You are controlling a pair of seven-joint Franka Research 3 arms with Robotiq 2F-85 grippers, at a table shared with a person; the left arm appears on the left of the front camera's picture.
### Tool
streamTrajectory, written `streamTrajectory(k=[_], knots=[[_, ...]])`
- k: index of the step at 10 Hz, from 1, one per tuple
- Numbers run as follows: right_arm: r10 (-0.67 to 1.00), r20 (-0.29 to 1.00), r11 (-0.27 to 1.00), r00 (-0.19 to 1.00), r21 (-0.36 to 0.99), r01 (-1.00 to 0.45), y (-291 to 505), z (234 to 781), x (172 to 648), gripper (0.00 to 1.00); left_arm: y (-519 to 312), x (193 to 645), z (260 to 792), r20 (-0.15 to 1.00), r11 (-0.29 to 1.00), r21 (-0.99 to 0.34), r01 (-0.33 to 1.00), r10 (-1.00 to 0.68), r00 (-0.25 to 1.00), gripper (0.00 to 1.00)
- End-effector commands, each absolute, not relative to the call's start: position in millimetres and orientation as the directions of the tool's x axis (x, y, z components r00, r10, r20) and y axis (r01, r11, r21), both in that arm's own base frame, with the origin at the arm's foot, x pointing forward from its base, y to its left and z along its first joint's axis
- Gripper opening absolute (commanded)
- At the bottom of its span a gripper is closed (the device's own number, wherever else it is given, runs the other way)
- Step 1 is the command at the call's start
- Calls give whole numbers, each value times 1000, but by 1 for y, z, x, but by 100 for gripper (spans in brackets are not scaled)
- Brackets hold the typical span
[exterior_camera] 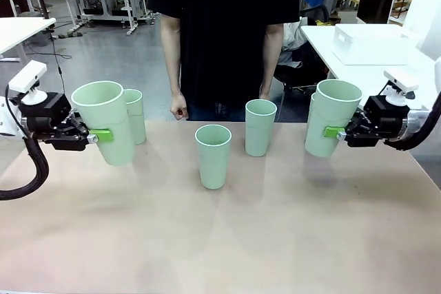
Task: Stack the cups and store them in the basket.
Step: Pick up two Reusable plastic cups , one in each hand, then place the stack of Reusable plastic cups into the Pantry Basket.
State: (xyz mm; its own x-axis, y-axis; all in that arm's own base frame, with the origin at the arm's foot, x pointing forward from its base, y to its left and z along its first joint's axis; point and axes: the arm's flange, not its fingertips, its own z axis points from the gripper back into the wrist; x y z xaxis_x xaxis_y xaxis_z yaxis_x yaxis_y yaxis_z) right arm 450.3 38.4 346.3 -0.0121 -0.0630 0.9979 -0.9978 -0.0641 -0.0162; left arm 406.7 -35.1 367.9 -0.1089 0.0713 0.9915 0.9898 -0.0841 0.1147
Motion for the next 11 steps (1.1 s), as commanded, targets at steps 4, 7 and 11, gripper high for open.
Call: streamTrajectory(k=[4,7,11], knots=[[-60,998,-73,-11,-15,-997,41,346,450,85,-34,407,373,991,-85,115,990,76,-109,87],[-60,998,-73,-11,-15,-997,41,346,450,85,-34,407,373,991,-85,115,990,76,-109,87],[-60,998,-73,-11,-15,-997,41,346,450,85,-34,407,373,991,-85,115,990,76,-109,87]])
